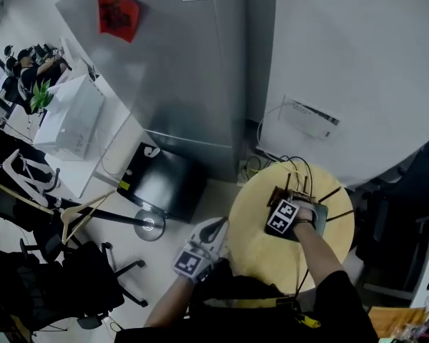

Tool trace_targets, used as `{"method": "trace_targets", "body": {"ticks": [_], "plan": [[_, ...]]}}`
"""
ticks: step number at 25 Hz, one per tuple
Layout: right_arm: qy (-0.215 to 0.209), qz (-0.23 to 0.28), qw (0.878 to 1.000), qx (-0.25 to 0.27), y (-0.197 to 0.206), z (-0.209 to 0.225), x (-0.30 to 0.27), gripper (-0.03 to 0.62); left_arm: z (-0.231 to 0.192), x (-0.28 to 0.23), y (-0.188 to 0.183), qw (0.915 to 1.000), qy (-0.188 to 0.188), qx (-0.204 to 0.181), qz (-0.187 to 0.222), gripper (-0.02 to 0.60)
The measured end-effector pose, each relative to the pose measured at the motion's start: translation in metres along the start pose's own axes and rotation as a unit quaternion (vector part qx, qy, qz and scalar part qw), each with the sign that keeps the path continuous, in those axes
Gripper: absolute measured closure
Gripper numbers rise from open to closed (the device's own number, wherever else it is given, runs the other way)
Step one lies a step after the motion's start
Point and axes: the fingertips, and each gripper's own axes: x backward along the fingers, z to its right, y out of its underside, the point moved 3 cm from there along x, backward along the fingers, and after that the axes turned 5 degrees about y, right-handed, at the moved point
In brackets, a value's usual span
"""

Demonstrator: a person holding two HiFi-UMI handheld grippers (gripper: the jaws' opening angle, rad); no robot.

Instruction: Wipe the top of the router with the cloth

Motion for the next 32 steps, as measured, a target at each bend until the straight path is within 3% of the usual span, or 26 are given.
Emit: {"method": "trace_targets", "body": {"ticks": [8,14,26,32], "plan": [[-0.068,-0.005,0.997,0.03,-0.001,-0.026,0.012,0.533,0.002,-0.006,0.003,0.9999,0.009,0.008,-0.004,0.584],[-0.121,-0.016,0.992,0.012,0.004,-0.046,0.029,0.533,0.009,-0.014,0.001,0.9997,0.026,0.005,0.001,0.584],[-0.169,-0.008,0.985,0.01,0.009,-0.09,0.062,0.533,0.025,-0.037,-0.006,0.9975,0.068,-0.009,0.015,0.584],[-0.202,-0.005,0.979,-0.002,0.01,-0.103,0.071,0.533,0.033,-0.044,-0.003,0.996,0.089,-0.006,0.003,0.584]]}}
